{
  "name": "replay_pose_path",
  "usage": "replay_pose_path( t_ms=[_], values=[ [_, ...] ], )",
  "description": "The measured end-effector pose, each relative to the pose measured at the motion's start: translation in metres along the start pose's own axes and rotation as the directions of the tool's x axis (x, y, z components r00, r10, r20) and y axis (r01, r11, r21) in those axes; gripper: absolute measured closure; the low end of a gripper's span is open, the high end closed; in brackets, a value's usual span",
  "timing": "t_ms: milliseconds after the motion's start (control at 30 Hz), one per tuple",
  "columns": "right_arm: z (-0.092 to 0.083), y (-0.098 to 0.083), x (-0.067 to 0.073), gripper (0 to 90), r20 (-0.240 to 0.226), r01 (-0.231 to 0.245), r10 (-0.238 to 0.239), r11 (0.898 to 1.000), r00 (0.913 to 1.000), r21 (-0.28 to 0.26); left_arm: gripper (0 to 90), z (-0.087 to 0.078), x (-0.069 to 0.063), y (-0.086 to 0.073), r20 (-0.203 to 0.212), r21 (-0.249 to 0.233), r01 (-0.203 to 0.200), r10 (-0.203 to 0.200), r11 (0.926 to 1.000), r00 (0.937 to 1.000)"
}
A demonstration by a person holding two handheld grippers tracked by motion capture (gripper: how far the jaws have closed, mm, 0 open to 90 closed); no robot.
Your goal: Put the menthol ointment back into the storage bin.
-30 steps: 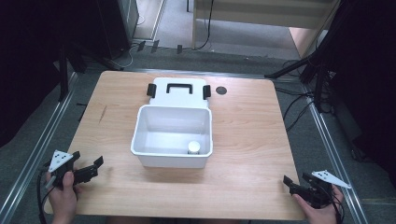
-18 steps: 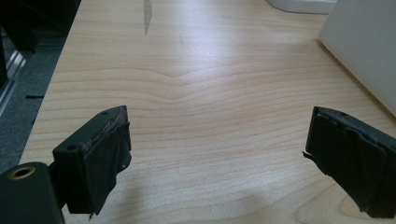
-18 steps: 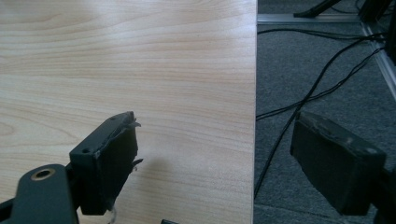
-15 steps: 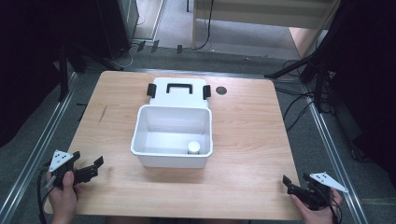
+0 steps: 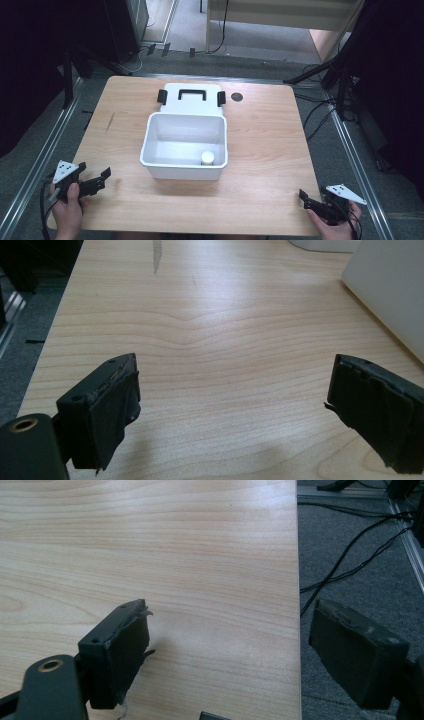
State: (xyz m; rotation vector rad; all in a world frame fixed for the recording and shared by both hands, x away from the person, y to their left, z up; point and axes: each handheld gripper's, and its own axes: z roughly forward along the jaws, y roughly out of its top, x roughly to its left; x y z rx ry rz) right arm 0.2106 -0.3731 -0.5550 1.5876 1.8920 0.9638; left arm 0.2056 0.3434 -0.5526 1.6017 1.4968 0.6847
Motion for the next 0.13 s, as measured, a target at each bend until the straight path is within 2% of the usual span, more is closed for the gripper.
replay_pose_path(
  t_ms=[133],
  values=[
    [0.0001,-0.0005,0.0004,17.0,-0.001,0.007,-0.007,1.000,1.0000,0.001,7.4,-0.0001,0.0004,-0.0002,0.005,-0.004,0.003,-0.003,1.0000,1.0000]
  ],
)
